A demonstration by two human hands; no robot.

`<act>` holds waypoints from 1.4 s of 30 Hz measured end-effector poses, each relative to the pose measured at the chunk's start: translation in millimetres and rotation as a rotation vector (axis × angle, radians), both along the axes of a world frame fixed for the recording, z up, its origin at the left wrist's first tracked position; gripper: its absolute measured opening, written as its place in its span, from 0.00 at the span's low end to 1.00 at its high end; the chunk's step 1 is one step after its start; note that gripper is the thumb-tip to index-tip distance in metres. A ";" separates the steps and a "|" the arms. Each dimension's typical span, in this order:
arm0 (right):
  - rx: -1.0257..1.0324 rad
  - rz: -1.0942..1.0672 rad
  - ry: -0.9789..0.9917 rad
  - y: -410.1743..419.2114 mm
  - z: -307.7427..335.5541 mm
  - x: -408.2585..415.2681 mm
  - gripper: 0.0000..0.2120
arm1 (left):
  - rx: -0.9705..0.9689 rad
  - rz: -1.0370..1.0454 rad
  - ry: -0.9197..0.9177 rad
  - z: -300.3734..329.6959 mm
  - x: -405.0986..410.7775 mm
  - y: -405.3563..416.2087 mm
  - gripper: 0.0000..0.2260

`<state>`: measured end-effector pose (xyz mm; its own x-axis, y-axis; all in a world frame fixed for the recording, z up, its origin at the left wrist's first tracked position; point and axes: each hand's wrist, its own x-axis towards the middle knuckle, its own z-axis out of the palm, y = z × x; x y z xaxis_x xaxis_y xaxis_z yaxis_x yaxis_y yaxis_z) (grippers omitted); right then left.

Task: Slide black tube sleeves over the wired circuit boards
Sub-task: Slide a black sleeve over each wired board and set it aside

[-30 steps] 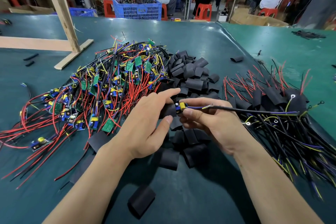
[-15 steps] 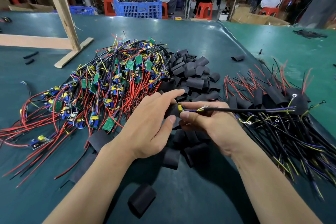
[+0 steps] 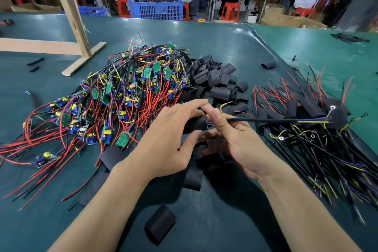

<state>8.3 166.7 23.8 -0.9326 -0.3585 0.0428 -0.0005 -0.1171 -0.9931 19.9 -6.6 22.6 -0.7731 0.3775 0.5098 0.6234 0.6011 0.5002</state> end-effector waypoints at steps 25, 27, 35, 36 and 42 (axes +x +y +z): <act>-0.364 0.110 -0.067 -9.1 -4.5 -2.4 0.28 | 0.352 0.013 0.031 -3.0 -8.4 -1.3 0.15; -0.398 0.110 -0.093 -9.8 -3.8 -3.0 0.25 | 0.386 0.025 0.041 -2.4 -8.5 0.1 0.14; -0.336 -0.085 -0.134 -8.2 -3.2 -8.0 0.22 | 0.309 0.018 0.132 -5.3 -13.2 -2.9 0.12; -0.328 -0.093 -0.136 -8.0 -4.1 -8.2 0.25 | 0.306 0.013 0.143 -5.6 -13.3 -2.6 0.12; -0.322 -0.049 -0.127 -7.7 -5.6 -6.7 0.32 | 0.320 0.009 0.148 -6.4 -11.8 1.1 0.18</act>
